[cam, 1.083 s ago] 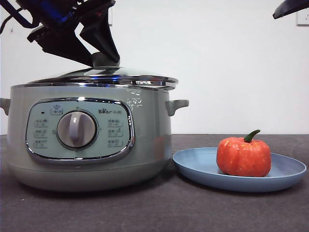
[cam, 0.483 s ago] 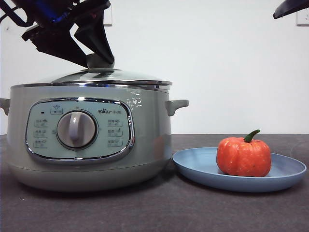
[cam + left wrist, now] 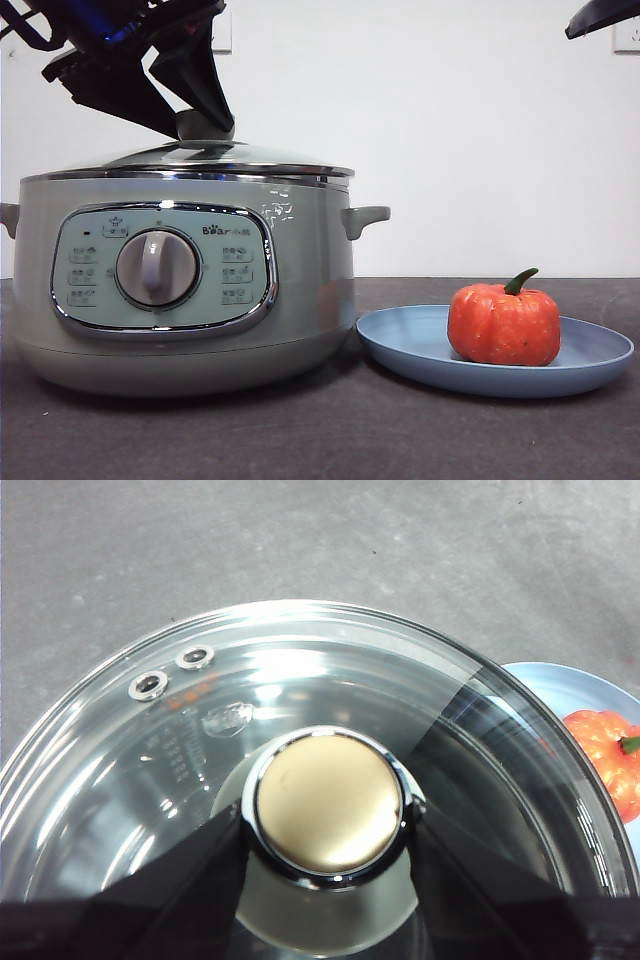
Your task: Take the pumpkin out from the steamer,put the pumpkin in the blue plate,close the lid
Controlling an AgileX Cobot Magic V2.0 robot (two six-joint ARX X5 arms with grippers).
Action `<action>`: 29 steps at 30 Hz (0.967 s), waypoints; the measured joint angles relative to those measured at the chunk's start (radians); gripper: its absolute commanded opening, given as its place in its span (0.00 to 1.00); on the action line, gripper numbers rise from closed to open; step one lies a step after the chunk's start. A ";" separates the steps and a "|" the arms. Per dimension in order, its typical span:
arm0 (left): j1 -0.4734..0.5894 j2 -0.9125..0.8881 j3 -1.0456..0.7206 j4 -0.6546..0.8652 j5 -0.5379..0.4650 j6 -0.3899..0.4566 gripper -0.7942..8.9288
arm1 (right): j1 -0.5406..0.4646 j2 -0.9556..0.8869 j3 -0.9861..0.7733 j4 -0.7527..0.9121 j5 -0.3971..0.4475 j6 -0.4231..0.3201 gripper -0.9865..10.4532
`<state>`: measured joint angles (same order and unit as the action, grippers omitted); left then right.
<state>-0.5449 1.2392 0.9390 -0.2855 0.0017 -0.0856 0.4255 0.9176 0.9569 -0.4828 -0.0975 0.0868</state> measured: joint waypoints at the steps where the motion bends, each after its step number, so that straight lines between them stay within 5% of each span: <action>1: 0.000 0.000 0.000 -0.002 0.000 0.002 0.07 | 0.000 0.000 0.000 0.000 0.000 0.000 0.58; 29: 0.000 -0.007 0.026 -0.090 0.000 0.040 0.08 | 0.000 0.000 0.000 0.000 0.000 0.000 0.58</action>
<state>-0.5449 1.2320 0.9649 -0.3752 0.0021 -0.0460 0.4255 0.9176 0.9569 -0.4828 -0.0975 0.0868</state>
